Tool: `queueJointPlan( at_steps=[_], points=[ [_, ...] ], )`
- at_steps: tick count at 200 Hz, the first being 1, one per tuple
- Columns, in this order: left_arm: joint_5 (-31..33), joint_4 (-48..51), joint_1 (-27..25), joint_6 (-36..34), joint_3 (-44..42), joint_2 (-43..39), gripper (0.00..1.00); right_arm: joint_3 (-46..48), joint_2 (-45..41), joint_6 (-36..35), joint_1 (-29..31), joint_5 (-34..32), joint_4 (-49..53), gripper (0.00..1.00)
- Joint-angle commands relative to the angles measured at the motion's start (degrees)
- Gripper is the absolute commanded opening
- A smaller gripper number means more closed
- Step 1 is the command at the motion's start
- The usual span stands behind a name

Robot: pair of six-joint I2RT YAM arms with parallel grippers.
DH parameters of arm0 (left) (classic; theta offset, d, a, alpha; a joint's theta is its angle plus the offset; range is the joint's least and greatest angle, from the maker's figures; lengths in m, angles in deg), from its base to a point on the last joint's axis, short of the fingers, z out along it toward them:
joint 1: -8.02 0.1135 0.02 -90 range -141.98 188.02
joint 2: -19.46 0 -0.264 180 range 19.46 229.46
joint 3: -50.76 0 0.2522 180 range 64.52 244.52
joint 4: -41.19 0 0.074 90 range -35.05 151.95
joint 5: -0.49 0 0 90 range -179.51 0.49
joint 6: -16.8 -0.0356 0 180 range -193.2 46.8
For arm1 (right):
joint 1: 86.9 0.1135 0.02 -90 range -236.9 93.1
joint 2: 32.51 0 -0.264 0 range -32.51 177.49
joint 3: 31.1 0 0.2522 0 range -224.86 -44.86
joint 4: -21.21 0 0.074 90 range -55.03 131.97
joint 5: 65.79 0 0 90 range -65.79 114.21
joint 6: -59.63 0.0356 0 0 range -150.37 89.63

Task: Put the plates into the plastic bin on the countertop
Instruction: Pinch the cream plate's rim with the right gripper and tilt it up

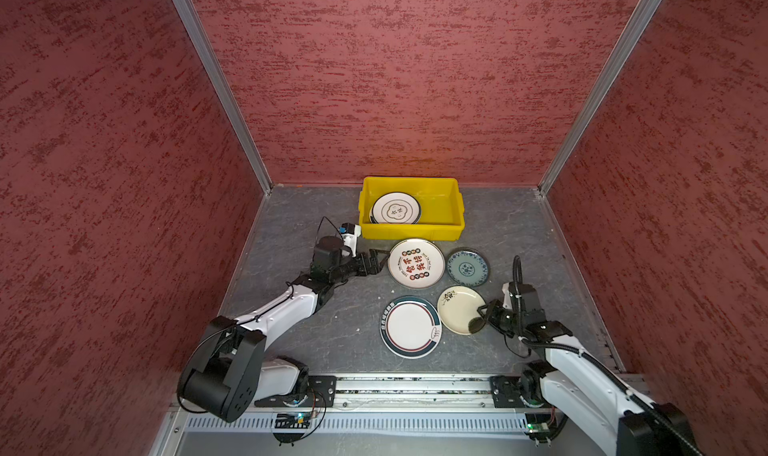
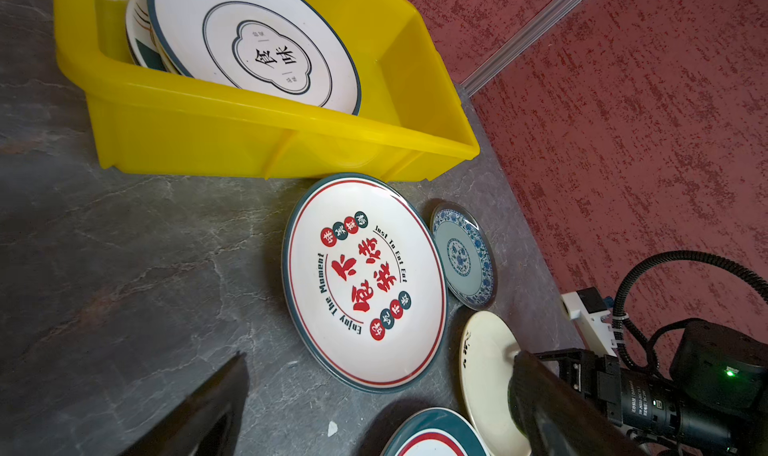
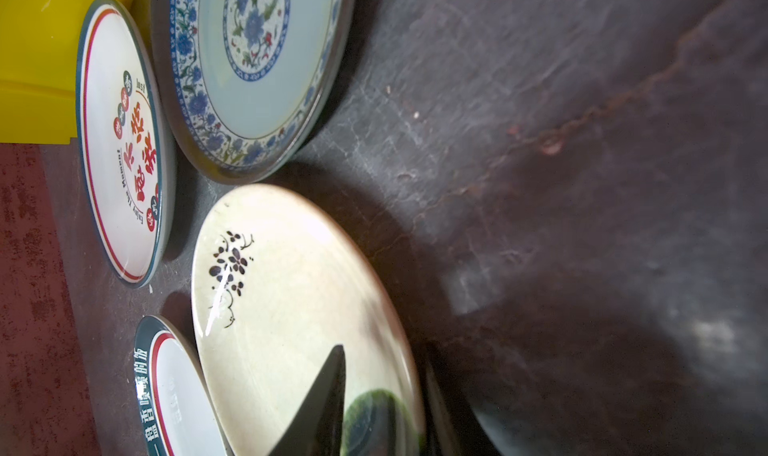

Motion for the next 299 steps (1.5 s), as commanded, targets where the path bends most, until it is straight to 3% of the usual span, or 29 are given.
queueJointPlan(
  at_steps=[1, 70, 153, 224, 299],
  points=[
    [-1.00, -1.51, 0.33, -0.96, -0.45, -0.23, 0.99, 1.11, 0.03, 0.97, -0.23, -1.26, -0.45, 0.30],
    [-1.83, -1.82, 0.39, -0.86, -0.29, -0.17, 0.99, 0.98, -0.59, 1.56, -0.38, -2.48, 0.45, 0.07],
    [-2.84, -2.23, 0.55, -0.60, -0.19, 0.36, 0.99, -1.61, -3.64, 1.99, -0.53, -4.15, 4.87, 0.00],
    [-3.72, -2.17, 0.90, -0.06, -0.18, -0.23, 1.00, -3.52, -4.06, 1.46, -0.53, -6.79, 8.02, 0.00],
    [-3.40, -2.70, 2.10, 0.68, -1.07, -1.30, 0.99, -6.30, -4.01, 0.25, -0.55, -2.68, 7.44, 0.00]
  ],
)
